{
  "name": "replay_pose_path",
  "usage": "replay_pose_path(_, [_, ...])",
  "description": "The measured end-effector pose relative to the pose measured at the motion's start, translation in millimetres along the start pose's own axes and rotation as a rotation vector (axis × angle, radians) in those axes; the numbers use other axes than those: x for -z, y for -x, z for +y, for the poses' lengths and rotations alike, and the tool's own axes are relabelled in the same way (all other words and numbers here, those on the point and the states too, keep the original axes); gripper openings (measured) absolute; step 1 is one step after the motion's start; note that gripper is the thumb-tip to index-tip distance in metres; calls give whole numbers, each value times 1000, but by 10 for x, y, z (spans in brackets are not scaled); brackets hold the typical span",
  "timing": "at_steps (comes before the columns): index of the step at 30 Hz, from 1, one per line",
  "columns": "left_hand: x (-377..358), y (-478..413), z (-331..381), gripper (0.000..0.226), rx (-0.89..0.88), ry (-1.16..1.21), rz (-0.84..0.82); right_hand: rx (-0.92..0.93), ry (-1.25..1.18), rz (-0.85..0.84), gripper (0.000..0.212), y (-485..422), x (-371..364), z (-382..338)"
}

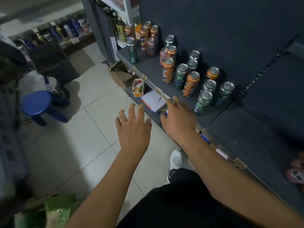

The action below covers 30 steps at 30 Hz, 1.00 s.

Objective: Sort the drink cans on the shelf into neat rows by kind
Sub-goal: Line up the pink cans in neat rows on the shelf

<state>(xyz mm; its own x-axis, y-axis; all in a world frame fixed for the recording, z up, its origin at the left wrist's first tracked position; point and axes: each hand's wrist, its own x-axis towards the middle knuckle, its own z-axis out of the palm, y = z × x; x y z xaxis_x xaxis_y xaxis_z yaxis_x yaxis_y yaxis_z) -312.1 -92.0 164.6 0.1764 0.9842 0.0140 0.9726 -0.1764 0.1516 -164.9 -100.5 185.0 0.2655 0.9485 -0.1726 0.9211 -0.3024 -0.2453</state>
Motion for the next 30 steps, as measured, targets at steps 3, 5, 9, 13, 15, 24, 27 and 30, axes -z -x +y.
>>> replay_pose_path(3, [-21,-478,32,52,19,-26,-3,11,-24,21,54,-505,69,-33])
replay_pose_path(5, [-37,-827,80,55,17,-55,-12,9,-43,35,55,-871,123,-35])
replay_pose_path(9, [-55,-1577,206,56,37,-74,-25,26,-54,47,61,-1622,290,-9])
replay_pose_path(13, [-31,-2250,324,53,42,-52,7,23,-55,35,66,-2286,466,26])
replay_pose_path(15, [-48,-2572,354,51,45,-37,7,16,-49,37,64,-2580,508,41])
replay_pose_path(24, [-259,-4054,291,54,-59,-58,-88,-118,-81,67,52,-3814,433,-33])
replay_pose_path(27, [-398,-4693,244,56,-134,-82,-136,-213,-112,121,35,-4315,365,-123])
replay_pose_path(30, [-507,-5288,196,59,-230,-96,-187,-353,-240,139,38,-4701,262,-221])
